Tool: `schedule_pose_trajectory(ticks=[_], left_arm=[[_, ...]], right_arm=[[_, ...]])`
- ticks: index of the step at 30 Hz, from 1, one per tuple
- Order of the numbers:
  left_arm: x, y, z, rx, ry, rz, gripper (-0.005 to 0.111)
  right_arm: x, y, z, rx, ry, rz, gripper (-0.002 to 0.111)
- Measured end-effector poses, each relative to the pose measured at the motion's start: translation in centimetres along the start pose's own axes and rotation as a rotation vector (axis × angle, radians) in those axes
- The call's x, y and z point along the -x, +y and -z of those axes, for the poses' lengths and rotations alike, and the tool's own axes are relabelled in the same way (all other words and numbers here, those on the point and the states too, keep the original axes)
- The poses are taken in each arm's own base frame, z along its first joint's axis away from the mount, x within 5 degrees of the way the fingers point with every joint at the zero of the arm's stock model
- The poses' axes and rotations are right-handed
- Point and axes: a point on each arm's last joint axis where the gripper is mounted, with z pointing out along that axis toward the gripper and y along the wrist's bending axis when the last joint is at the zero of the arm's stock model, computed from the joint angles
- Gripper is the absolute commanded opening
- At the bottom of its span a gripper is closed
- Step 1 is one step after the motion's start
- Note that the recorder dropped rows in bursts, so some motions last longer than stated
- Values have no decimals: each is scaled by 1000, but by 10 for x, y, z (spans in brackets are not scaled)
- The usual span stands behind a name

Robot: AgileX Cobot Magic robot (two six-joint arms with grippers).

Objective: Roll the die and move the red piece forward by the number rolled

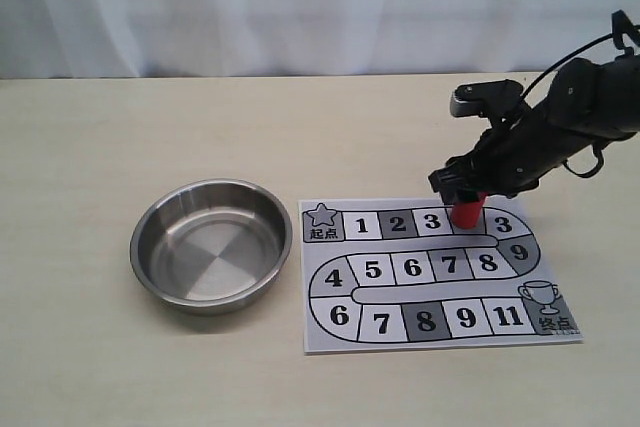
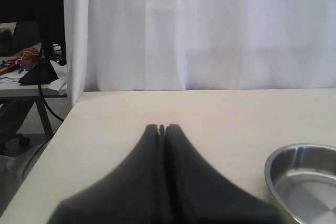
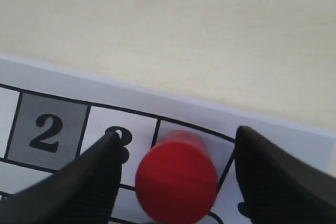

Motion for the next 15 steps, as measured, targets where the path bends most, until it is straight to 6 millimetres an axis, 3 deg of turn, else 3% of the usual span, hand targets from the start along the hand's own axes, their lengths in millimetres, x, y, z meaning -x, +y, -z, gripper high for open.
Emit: schedule_pose_trajectory(ticks=[11, 15], left_arm=[[0, 0, 0, 0, 0, 0, 0], [0, 0, 0, 0, 0, 0, 0]], right_arm=[[12, 4, 37, -2, -79, -44, 59], [15, 4, 53, -18, -106, -68, 45]])
